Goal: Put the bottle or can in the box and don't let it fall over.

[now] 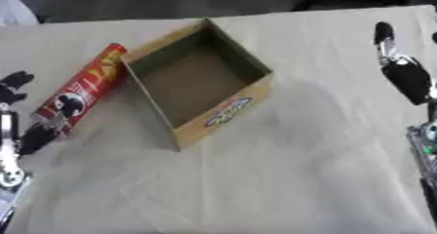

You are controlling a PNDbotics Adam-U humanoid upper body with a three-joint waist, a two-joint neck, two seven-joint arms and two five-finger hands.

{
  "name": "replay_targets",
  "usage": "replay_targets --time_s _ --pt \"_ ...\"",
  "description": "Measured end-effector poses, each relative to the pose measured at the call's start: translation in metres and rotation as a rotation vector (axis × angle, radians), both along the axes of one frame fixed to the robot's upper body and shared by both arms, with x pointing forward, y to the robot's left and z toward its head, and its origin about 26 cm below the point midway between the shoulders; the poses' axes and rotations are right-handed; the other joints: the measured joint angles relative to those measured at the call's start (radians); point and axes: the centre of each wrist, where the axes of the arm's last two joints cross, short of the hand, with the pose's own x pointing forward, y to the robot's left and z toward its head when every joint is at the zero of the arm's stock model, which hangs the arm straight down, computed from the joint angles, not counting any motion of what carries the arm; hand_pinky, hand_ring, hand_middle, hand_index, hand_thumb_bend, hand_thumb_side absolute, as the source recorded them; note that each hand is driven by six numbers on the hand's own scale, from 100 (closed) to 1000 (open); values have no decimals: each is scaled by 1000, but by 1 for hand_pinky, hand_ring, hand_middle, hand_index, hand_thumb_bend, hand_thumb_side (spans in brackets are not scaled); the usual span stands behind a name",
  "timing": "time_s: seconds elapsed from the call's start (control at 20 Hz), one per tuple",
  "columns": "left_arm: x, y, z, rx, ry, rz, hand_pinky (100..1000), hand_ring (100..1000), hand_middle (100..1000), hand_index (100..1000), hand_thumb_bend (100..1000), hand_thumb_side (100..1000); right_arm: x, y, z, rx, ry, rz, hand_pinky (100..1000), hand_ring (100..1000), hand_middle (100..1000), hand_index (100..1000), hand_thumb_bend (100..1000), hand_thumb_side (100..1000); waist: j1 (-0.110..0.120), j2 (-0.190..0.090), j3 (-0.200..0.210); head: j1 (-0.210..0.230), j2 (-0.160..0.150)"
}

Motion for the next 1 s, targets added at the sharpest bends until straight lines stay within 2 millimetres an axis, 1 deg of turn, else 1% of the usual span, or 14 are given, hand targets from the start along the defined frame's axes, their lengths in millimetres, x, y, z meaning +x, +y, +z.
replay_targets --time_s 0.15,0.4,0.65,1.0 --pt "1 0 -2 5 24 5 748 931 821 842 784 650 0 0 0 0 0 0 860 902 829 876 458 415 0 0 -1 -1 0" --pt "1 1 -4 21 71 13 746 929 826 844 804 638 0 0 0 0 0 0 860 902 829 875 457 415 0 1 -2 -2 0" --pt "3 1 -3 42 98 18 742 926 819 804 790 619 0 0 0 0 0 0 860 902 829 873 457 416 0 2 -3 -2 -1" --pt "6 -2 -3 52 114 17 731 919 810 784 783 607 0 0 0 2 1 0 861 903 829 874 457 417 -1 6 -4 -2 -8"
